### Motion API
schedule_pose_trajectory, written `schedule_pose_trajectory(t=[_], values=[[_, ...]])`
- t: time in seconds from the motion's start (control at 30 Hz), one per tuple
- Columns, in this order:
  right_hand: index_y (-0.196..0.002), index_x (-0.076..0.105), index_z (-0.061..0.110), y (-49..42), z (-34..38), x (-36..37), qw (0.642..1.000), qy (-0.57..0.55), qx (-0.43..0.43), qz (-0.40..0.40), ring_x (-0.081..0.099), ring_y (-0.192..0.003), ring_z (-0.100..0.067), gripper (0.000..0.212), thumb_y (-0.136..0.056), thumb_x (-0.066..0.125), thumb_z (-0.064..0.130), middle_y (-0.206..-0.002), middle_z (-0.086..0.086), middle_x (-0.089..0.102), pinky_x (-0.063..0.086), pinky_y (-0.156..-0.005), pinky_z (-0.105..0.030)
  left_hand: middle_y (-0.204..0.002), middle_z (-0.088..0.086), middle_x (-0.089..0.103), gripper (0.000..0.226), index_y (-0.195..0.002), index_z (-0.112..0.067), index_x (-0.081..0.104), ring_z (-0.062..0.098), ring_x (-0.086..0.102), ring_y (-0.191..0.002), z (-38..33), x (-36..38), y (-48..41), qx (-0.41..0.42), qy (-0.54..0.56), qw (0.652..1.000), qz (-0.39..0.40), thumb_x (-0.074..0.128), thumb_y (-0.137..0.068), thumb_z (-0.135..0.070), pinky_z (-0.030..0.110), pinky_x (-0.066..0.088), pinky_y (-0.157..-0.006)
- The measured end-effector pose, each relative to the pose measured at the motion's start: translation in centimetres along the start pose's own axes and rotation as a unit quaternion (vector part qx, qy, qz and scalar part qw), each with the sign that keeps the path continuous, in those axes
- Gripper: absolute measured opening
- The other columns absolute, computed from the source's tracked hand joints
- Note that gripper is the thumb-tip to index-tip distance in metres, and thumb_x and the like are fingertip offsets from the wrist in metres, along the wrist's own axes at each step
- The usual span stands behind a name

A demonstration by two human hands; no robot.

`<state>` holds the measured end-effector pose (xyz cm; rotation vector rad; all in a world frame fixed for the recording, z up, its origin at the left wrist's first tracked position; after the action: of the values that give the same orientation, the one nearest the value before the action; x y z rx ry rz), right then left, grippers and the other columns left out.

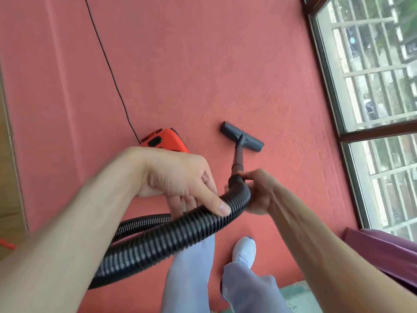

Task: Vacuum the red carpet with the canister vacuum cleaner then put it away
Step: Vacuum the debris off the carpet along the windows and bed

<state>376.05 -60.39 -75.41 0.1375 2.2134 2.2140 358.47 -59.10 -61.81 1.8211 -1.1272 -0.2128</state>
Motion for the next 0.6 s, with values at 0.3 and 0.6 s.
schedule_pose_trajectory(t=[0.3, 0.6], values=[[-0.091, 0.058, 0.001, -0.6, 9.5, -3.8, 0.986, -0.015, -0.149, -0.075, 0.065, -0.066, -0.023, 0.022, -0.092, 0.053, 0.023, -0.066, -0.014, 0.069, 0.054, -0.068, -0.034, -0.079, 0.002, 0.067, 0.034, -0.101, -0.006, 0.076, 0.015, 0.062, -0.072, -0.5, 0.6, -4.3, 0.100, 0.097, 0.969, -0.204, 0.068, -0.093, -0.038, 0.033, 0.051, -0.076], [-0.098, 0.059, 0.006, 6.6, -4.8, -8.1, 0.981, -0.175, -0.076, -0.019, 0.060, -0.049, -0.021, 0.017, -0.089, 0.052, 0.020, -0.071, -0.009, 0.060, 0.053, -0.055, -0.027, -0.084, 0.007, 0.071, 0.035, -0.100, -0.012, 0.078, 0.022, 0.068, -0.079, -1.4, 7.6, 1.3, 0.061, -0.013, 0.996, -0.070, 0.074, -0.085, -0.043, 0.045, 0.057, -0.086]])
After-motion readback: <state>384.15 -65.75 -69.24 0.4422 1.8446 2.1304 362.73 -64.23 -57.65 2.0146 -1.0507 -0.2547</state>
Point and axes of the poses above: each hand's wrist, its own y-axis away from the middle knuckle, its own x-axis out of the palm, z = x × y, the point moved 6 cm from there along -y, towards the middle knuckle
